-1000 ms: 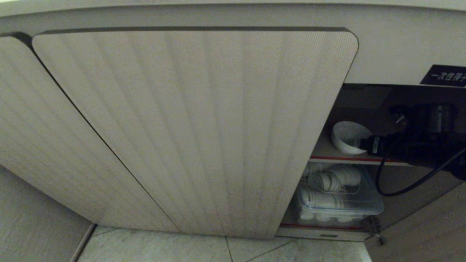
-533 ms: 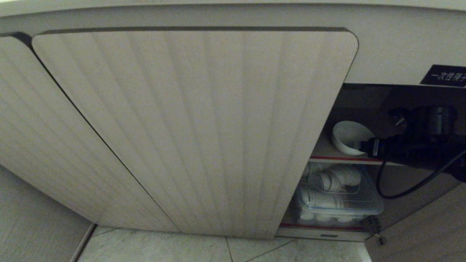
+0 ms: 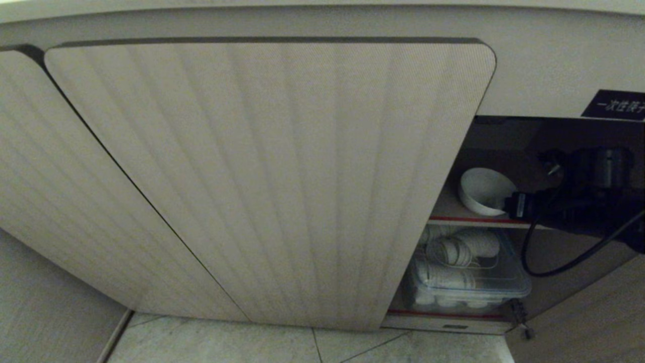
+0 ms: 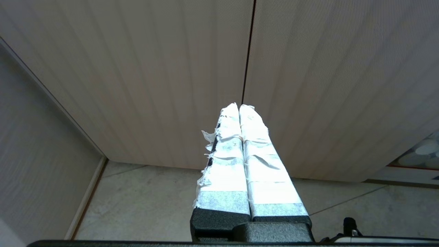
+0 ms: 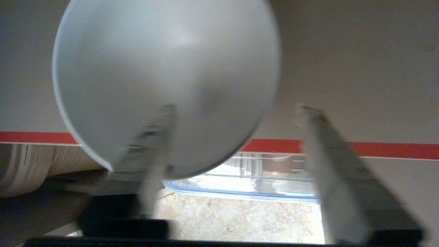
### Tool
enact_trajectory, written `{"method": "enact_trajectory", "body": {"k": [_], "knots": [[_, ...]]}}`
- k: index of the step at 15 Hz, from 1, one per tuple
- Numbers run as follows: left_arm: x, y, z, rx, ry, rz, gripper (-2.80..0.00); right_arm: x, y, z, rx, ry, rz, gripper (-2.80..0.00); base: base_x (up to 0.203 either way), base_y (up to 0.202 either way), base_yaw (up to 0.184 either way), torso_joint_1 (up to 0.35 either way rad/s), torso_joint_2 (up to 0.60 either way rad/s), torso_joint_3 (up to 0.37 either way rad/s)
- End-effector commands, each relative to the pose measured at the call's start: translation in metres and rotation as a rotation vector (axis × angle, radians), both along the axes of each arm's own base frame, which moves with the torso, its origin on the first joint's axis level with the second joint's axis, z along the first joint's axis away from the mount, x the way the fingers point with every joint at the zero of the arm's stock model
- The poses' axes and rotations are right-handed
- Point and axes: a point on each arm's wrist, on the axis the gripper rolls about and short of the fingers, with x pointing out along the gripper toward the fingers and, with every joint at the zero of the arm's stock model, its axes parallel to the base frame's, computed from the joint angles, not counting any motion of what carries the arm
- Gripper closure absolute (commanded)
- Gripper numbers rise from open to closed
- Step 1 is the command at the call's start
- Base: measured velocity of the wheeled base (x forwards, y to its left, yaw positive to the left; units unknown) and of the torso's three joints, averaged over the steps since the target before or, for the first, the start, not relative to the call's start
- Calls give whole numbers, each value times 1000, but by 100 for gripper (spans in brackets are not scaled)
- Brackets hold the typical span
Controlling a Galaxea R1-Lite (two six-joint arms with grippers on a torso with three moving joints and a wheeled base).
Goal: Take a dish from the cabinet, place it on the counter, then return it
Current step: Take the bowl from the cabinet
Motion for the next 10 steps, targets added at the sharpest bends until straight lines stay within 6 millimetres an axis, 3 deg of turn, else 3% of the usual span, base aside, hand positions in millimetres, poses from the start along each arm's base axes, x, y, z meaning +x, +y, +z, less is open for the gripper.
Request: {"method": "enact_trajectory", "body": {"k": [1, 10], "knots": [[0, 0, 0, -1, -2, 1, 0, 1, 0, 1, 5, -5, -2, 0, 0, 0, 0, 0, 0, 0], [0, 0, 0, -1, 0, 1, 0, 0, 0, 2, 4, -11, -1, 0, 0, 0, 0, 0, 0, 0]]}}
